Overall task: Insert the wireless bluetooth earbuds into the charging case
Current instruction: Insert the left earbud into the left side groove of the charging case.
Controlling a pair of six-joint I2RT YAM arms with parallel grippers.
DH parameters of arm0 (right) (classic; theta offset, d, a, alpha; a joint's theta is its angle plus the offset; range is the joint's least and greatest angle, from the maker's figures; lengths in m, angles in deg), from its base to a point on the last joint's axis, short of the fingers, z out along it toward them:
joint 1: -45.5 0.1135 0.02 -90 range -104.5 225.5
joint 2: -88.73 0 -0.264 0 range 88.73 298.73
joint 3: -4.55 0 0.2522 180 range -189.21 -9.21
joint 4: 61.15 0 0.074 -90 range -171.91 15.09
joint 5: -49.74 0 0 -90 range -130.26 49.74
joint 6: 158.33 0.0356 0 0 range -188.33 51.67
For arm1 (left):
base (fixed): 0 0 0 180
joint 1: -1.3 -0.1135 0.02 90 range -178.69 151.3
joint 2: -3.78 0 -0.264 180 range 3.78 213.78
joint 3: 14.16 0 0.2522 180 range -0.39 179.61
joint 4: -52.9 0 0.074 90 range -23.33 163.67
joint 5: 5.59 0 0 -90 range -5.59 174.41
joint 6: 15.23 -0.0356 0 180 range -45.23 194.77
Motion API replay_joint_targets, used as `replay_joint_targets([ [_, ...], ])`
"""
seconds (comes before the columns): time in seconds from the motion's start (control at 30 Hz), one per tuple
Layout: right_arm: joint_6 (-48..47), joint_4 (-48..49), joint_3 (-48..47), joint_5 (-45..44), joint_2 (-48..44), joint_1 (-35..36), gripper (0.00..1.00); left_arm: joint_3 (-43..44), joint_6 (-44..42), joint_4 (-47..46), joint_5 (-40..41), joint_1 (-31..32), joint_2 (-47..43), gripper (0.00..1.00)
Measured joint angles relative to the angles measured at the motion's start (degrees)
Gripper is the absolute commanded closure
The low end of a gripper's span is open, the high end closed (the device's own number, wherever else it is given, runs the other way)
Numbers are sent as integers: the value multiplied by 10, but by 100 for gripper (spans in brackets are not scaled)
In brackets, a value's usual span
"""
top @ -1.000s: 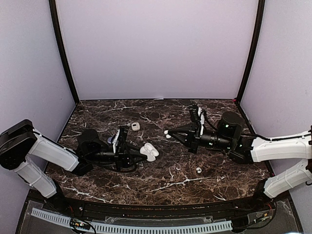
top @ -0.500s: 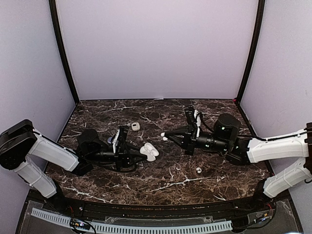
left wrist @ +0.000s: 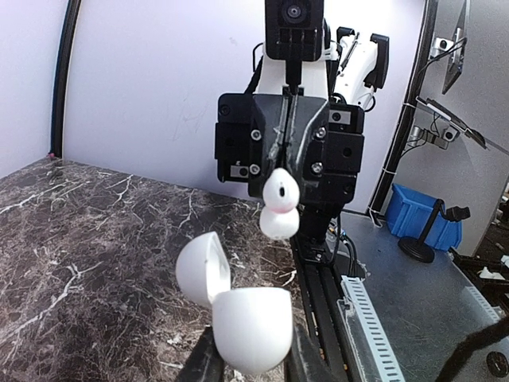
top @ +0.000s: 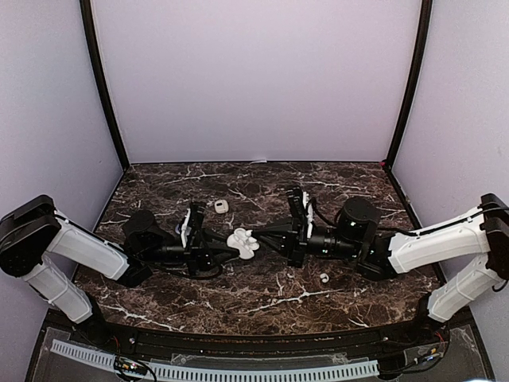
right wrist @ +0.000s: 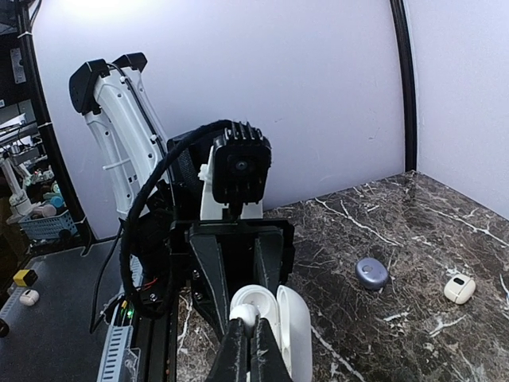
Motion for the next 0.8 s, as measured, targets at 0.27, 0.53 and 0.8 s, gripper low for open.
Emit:
replay_joint_targets([
  [0.27,-21,32,0,-10,37,11,100,0,17,-20,-11,0,13,85],
  [0.53,-37,36,-6,-14,49,20,100,0,23,-25,-14,0,15,85],
  [0.8,-51,33,-26,-29,63,28,100,0,21,-25,-15,5,15,85],
])
